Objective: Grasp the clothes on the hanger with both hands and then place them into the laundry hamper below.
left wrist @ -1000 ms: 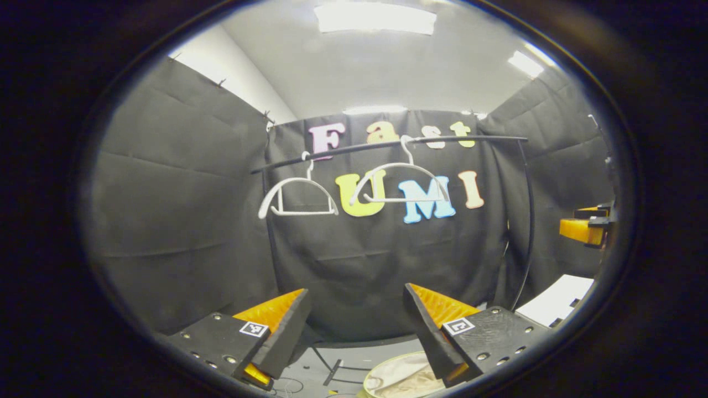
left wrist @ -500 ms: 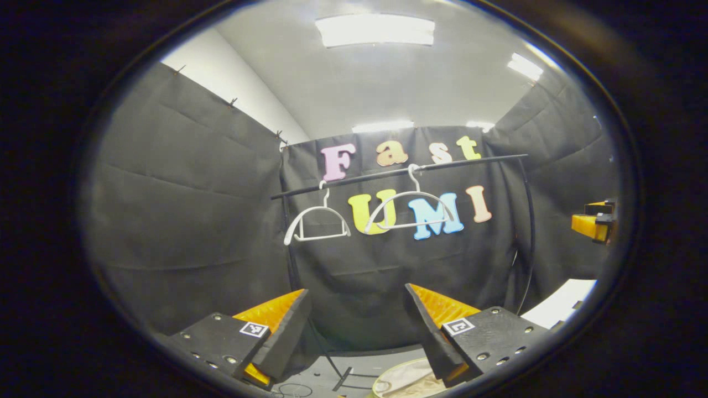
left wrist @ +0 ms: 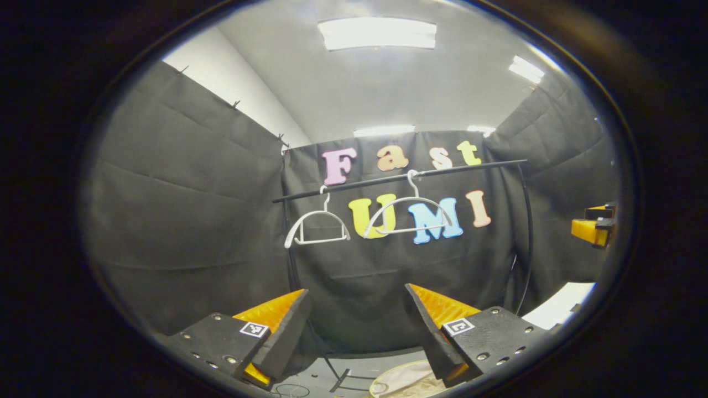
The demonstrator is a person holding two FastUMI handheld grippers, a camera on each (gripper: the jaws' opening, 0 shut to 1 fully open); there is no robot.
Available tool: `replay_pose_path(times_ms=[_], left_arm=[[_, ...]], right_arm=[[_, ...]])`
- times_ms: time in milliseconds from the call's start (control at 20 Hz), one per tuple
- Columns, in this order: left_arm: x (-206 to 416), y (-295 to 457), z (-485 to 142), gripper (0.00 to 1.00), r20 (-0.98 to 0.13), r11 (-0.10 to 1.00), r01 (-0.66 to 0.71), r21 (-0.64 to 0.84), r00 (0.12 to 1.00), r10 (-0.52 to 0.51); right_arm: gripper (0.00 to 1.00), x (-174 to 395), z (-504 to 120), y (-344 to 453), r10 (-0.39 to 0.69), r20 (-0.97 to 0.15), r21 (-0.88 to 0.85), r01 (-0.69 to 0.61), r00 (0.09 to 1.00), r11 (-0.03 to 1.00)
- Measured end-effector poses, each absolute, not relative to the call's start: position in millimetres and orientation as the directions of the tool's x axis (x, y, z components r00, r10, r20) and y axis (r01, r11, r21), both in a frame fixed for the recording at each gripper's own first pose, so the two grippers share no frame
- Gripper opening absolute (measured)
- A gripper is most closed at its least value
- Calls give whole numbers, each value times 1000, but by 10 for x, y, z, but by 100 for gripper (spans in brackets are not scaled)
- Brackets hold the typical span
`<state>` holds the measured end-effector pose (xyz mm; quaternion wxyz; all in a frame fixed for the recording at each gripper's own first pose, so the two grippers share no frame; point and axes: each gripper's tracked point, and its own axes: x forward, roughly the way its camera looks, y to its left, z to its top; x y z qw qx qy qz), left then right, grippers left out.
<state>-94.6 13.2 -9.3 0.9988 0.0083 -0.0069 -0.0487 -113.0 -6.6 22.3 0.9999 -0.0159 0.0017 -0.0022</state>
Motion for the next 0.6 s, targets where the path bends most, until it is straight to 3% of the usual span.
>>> replay_pose_path(times_ms=[600], left_arm=[[-985,50,-77,100,24,993,113,25,993,-114]], right_arm=[[97,-1148,227,-98,-18,9,-6,18,1000,1000]])
